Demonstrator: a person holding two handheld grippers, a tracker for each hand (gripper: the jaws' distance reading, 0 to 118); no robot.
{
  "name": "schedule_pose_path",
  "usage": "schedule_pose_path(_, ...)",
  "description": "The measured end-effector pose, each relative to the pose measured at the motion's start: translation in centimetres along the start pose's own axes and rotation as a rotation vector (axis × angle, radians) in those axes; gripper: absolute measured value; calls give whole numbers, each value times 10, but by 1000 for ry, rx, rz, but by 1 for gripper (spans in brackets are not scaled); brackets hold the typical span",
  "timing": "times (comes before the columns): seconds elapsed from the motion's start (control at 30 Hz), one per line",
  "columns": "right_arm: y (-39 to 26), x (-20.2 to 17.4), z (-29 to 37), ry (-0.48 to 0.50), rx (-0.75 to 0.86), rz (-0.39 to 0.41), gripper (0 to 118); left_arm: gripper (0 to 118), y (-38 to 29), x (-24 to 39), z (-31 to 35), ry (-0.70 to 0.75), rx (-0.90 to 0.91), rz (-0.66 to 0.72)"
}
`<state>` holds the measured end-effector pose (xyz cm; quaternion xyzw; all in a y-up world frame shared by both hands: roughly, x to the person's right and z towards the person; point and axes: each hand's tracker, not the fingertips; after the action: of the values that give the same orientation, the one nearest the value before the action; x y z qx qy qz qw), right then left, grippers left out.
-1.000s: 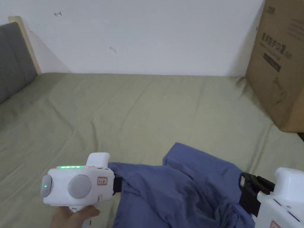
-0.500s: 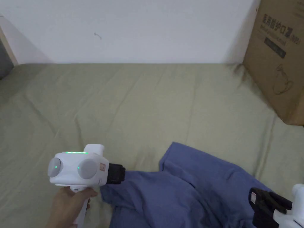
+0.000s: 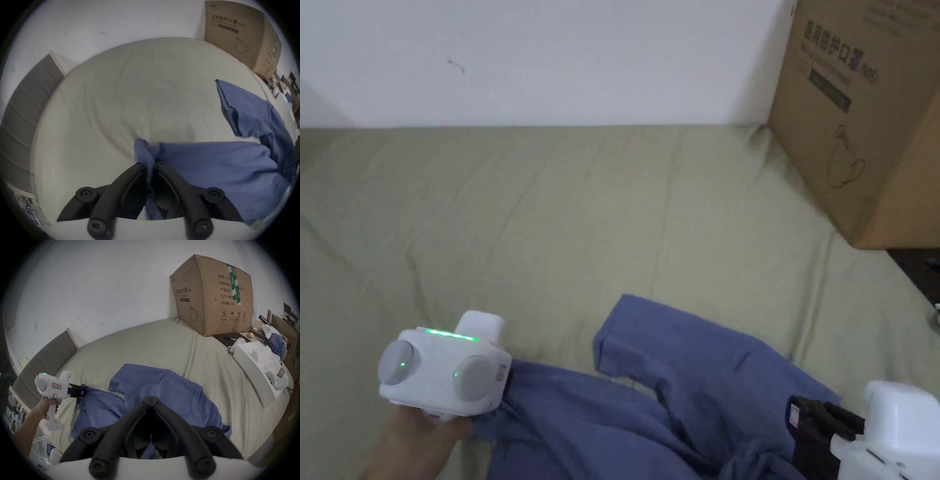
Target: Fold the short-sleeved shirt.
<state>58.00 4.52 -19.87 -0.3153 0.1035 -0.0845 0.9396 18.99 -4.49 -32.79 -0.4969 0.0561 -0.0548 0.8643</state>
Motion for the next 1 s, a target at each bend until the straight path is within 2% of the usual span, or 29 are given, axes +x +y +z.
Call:
schedule_pose_path(0.07, 6, 5, -1, 11, 4, -2, 0, 4, -3, -5, 5, -1, 10, -4)
schedule_pose_path(0.13, 19, 13, -5, 70, -10, 0, 0, 4, -4, -12, 20, -25, 63, 59)
schedule_pose_path(0.2, 35, 19, -17, 103, -20, 44, 0, 4, -3, -23, 37, -66, 97, 104)
schedule_pose_path(0.27, 52, 21, -38, 89, -80, 127, 3, 4, -3, -26, 69, -105, 151, 147)
schedule_pose_path(0.3, 58, 22, -49, 85, -85, 148, 15, 4, -4, -27, 78, -99, 178, 138)
schedule_pose_path(0.33, 65, 25, -61, 104, -95, 163, 45, 4, -6, -27, 88, -96, 192, 118)
schedule_pose_path(0.43, 86, 27, -110, 129, -198, 184, 72, 4, -12, -24, 109, -96, 226, 106)
schedule_pose_path(0.47, 89, 24, -127, 88, -222, 225, 92, 4, -14, -24, 114, -98, 231, 96)
schedule_pose_path(0.5, 91, 20, -144, 54, -234, 314, 100, 4, -16, -21, 116, -96, 240, 89)
schedule_pose_path(0.6, 87, 18, -195, 47, -318, 470, 99, 4, -23, -19, 121, -87, 250, 87)
schedule_pose_path(0.63, 84, 18, -211, 27, -368, 452, 99, 4, -25, -19, 120, -85, 247, 87)
schedule_pose_path(0.77, 60, 25, -259, 4, -517, 510, 97, 4, -28, -25, 105, -89, 211, 84)
schedule_pose_path(0.8, 56, 26, -263, 13, -511, 488, 97, 4, -29, -27, 103, -88, 207, 89)
schedule_pose_path(0.83, 58, 28, -258, 22, -473, 428, 97, 4, -31, -29, 103, -91, 207, 98)
schedule_pose_path(0.87, 61, 28, -254, 24, -465, 422, 93, 4, -32, -30, 103, -93, 210, 104)
schedule_pose_path(0.9, 63, 28, -252, 22, -469, 412, 86, 4, -31, -30, 102, -97, 208, 103)
schedule_pose_path(1.0, 65, 23, -241, 33, -465, 437, 42, 4, -32, -27, 104, -88, 210, 79)
